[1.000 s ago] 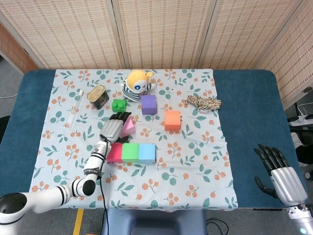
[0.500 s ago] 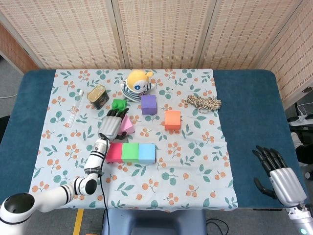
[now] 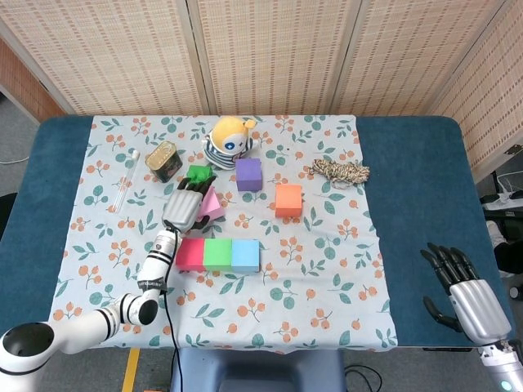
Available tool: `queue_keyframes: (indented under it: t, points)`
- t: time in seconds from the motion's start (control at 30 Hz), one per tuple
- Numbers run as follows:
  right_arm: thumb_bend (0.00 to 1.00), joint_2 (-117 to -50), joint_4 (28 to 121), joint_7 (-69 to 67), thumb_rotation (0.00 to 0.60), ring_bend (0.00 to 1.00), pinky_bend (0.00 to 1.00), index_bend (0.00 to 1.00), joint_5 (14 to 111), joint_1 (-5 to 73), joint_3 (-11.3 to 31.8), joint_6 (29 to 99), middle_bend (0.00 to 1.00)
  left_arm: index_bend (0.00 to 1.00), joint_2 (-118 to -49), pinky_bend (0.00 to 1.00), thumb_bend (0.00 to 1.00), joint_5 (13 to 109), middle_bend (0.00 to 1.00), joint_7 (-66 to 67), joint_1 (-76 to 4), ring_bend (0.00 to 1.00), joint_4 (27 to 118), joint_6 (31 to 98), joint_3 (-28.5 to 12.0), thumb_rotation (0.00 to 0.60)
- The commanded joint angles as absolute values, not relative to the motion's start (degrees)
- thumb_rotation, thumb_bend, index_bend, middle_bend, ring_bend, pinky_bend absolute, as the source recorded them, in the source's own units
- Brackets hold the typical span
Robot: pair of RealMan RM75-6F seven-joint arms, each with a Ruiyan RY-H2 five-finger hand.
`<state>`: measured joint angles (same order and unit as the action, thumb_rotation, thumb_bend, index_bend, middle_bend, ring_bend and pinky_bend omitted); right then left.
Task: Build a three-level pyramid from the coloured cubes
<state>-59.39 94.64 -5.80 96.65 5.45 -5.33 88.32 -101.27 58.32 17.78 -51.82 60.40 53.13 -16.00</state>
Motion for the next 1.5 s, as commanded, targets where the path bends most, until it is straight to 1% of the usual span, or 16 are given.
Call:
queue_keyframes:
  t: [0.03, 0.13, 0.33, 0.47, 0.67, 0.8, 0.97, 1.13, 1.37, 1.5]
  points:
    - [0.32, -59.44, 94.59, -5.79, 0.6, 0.0, 0.0, 0.0, 96.75, 5.41, -5.23, 88.1, 0.0, 0.05, -99.47, 0.14, 0.45, 60.8, 0.72, 16.91, -51.22, 0.29, 62.78, 55.09, -15.66, 0.6]
    - [0.32, -59.5, 94.53, -5.83, 0.6, 0.0, 0.0, 0.0, 96.91, 5.39, -5.1, 87.87, 0.0, 0.05, -96.5, 0.13, 0.45, 62.92, 0.73, 16.45, -50.27, 0.3, 67.18, 56.55, -15.2, 0.6]
    - [0.32, -59.59, 94.43, -6.02, 0.6, 0.0, 0.0, 0.0, 97.7, 5.0, -4.9, 88.36, 0.0, 0.05, -85.79, 0.12, 0.45, 66.4, 0.74, 14.22, -47.02, 0.3, 83.16, 57.77, -14.15, 0.6]
    - [0.32, -59.59, 94.48, -6.0, 0.6, 0.0, 0.0, 0.0, 98.35, 4.73, -4.94, 88.59, 0.0, 0.05, -79.43, 0.11, 0.47, 71.42, 0.74, 13.23, -44.52, 0.3, 91.87, 59.8, -11.87, 0.6]
    - [0.32, -59.58, 94.56, -6.0, 0.6, 0.0, 0.0, 0.0, 99.86, 4.52, -5.44, 88.55, 0.0, 0.05, -75.18, 0.11, 0.5, 77.74, 0.74, 14.02, -40.66, 0.3, 98.33, 63.7, -7.32, 0.6]
    - [0.32, -59.44, 94.64, -6.25, 0.6, 0.0, 0.0, 0.0, 100.93, 4.46, -5.89, 88.43, 0.0, 0.05, -74.6, 0.11, 0.5, 80.02, 0.74, 14.02, -38.53, 0.3, 99.48, 65.84, -5.35, 0.6]
    - [0.32, -59.1, 94.6, -6.81, 0.6, 0.0, 0.0, 0.0, 101.94, 4.28, -6.31, 88.61, 0.0, 0.05, -75.5, 0.11, 0.5, 81.96, 0.74, 14.19, -36.91, 0.3, 97.41, 67.62, -4.15, 0.6]
    - [0.32, -59.14, 94.72, -6.65, 0.6, 0.0, 0.0, 0.0, 102.41, 4.15, -6.39, 88.63, 0.0, 0.05, -76.32, 0.11, 0.5, 82.33, 0.74, 14.73, -36.63, 0.3, 97.1, 67.57, -4.22, 0.6]
    - [0.32, -59.32, 94.83, -6.19, 0.6, 0.0, 0.0, 0.0, 102.45, 4.28, -6.38, 87.84, 0.0, 0.05, -78.36, 0.11, 0.5, 81.29, 0.74, 17.64, -37.78, 0.3, 97.0, 64.94, -4.76, 0.6]
    - [0.32, -59.22, 94.86, -6.34, 0.6, 0.0, 0.0, 0.0, 102.48, 4.34, -6.35, 87.63, 0.0, 0.05, -79.62, 0.11, 0.5, 81.8, 0.74, 19.01, -38.69, 0.3, 95.47, 64.11, -5.17, 0.6]
